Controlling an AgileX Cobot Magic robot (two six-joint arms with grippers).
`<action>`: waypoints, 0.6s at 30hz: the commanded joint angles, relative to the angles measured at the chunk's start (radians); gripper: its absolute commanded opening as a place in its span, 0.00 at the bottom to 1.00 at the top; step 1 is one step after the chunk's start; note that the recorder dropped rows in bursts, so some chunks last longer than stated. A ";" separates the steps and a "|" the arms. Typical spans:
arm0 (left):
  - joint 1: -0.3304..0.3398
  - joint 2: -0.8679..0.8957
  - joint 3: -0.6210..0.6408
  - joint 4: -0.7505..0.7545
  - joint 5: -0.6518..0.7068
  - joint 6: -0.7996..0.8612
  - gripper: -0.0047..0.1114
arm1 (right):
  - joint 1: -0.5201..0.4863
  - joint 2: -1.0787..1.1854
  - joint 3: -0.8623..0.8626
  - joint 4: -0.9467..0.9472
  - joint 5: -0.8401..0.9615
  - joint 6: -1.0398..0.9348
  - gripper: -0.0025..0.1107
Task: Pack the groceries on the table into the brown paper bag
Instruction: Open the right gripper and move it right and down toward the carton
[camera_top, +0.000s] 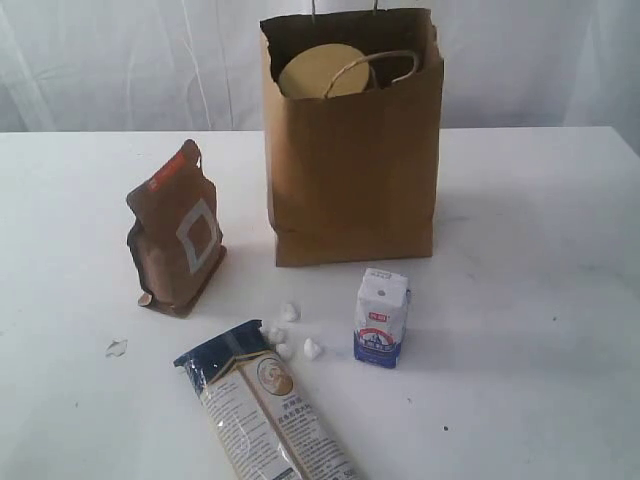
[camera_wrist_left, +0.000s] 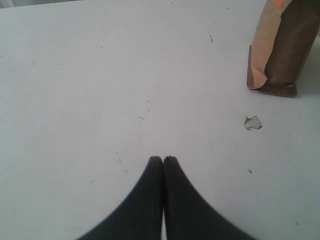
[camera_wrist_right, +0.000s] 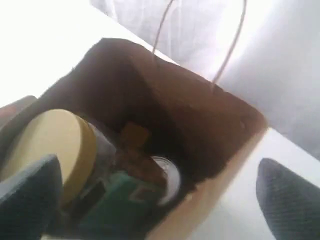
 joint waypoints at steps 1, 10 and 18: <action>-0.006 -0.003 0.003 0.000 0.000 -0.009 0.04 | -0.003 -0.103 -0.001 -0.321 0.062 0.091 0.86; -0.006 -0.003 0.003 0.000 0.000 -0.009 0.04 | -0.005 -0.142 0.243 -0.770 0.086 0.510 0.02; -0.006 -0.003 0.003 0.000 0.000 -0.009 0.04 | -0.005 -0.169 0.452 -0.643 0.086 0.436 0.02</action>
